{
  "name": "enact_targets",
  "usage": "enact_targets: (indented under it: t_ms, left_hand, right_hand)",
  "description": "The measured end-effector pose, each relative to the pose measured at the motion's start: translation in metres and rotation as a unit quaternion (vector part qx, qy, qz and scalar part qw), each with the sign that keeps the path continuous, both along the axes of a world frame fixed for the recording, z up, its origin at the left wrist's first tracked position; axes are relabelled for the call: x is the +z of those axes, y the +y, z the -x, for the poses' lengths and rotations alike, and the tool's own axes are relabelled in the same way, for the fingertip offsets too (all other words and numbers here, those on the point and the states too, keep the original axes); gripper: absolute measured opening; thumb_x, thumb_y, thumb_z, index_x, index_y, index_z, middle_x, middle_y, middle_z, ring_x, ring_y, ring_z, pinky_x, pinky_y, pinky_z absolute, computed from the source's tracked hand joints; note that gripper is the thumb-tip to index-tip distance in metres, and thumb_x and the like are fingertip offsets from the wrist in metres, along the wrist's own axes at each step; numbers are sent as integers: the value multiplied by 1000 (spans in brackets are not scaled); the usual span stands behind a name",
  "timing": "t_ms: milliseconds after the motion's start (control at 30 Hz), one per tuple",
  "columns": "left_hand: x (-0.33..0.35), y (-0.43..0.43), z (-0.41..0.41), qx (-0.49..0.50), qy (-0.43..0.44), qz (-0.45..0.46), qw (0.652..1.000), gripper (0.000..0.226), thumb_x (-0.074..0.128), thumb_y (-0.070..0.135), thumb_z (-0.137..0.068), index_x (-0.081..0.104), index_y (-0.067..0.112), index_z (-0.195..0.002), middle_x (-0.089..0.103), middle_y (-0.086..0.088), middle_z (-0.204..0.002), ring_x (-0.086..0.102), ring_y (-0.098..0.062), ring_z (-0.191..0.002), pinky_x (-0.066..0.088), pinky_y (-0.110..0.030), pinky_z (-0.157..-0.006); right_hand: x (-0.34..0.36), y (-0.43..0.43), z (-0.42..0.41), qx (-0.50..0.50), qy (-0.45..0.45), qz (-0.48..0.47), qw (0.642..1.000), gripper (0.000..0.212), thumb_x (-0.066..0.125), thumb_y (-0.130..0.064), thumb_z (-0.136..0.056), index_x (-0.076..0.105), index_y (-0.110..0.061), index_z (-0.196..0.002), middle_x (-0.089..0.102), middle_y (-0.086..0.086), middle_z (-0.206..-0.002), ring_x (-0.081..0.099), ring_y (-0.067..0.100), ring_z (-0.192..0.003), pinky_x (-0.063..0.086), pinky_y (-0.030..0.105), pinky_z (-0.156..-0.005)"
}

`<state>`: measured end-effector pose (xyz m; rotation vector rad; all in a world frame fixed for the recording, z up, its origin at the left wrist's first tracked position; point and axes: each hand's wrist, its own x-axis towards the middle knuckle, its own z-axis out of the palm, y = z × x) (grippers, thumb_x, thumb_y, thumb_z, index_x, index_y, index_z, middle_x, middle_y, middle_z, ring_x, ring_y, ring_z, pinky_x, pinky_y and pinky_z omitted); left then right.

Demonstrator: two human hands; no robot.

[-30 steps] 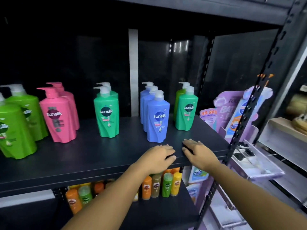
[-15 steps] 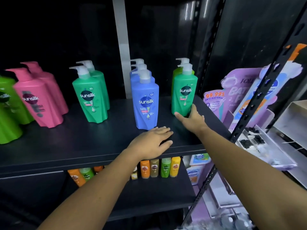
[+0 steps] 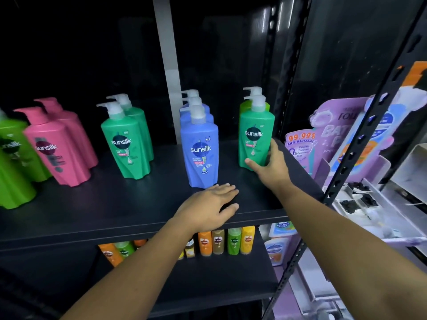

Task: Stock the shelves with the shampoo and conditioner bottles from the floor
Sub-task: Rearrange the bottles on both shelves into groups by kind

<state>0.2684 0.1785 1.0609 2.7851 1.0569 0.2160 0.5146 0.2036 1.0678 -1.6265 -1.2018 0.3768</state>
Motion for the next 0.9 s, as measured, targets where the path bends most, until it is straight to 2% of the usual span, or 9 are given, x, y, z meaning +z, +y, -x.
enact_targets:
  t_ms: [100, 167, 300, 367, 500, 633, 800, 900]
  left_hand:
    - [2, -3, 0, 4, -2, -4, 1000, 62, 28, 60, -104, 27, 32, -160, 22, 15, -167, 13, -3, -154, 21, -31, -125]
    - [6, -6, 2, 7, -6, -6, 1000, 62, 29, 59, -105, 28, 30, -160, 23, 13, -167, 14, -3, -154, 21, -31, -124]
    - [8, -11, 7, 10, -12, -16, 1000, 61, 31, 57, -105, 31, 28, -159, 25, 12, -166, 15, -4, -154, 24, -31, -123]
    - [5, -13, 11, 10, -24, -6, 1000, 59, 33, 56, -106, 35, 27, -158, 28, 11, -165, 17, -3, -153, 24, -30, -124]
    - [1, -11, 23, 37, -94, 27, 995, 51, 46, 49, -104, 50, 27, -150, 42, 10, -159, 33, -4, -148, 28, -28, -121]
    - [2, -10, 41, 35, -121, 23, 992, 41, 52, 40, -104, 61, 24, -141, 54, 7, -150, 45, -6, -140, 31, -24, -119]
    - [1, -4, 97, 50, -117, 8, 992, 39, 53, 39, -104, 63, 23, -139, 57, 8, -147, 44, -4, -140, 31, -25, -120]
    - [1, 4, 136, 77, -111, 3, 991, 43, 51, 41, -105, 59, 24, -143, 54, 7, -150, 40, -2, -143, 24, -18, -120]
  right_hand:
    - [3, -1, 2, 21, 35, -3, 999, 81, 87, -38, -72, 39, -44, -137, 63, -16, -121, 63, 12, -113, 52, 43, -102]
    - [7, -4, 6, 19, 41, 4, 999, 81, 88, -32, -75, 38, -38, -138, 66, -15, -119, 65, 13, -110, 54, 39, -97]
    - [14, -27, 17, -9, -33, -1, 999, 77, 88, -40, -72, 41, -33, -132, 65, -8, -118, 62, 16, -101, 50, 34, -84]
    - [14, -43, 23, -9, -38, -2, 999, 76, 89, -42, -70, 43, -33, -131, 66, -10, -115, 63, 15, -99, 51, 34, -80]
    - [16, -75, 37, 33, -20, 16, 999, 79, 90, -44, -68, 44, -39, -132, 68, -17, -114, 66, 9, -101, 56, 33, -84]
    - [17, -104, 61, 82, 24, 20, 996, 75, 91, -38, -70, 48, -40, -132, 70, -20, -113, 66, -4, -100, 55, 23, -83]
    - [14, -123, 103, 114, 37, 11, 993, 74, 90, -34, -73, 48, -44, -134, 69, -25, -113, 62, -12, -101, 52, 19, -84]
    - [7, -121, 135, 126, 50, 0, 991, 75, 88, -33, -75, 46, -45, -137, 69, -25, -115, 63, -7, -105, 53, 26, -89]
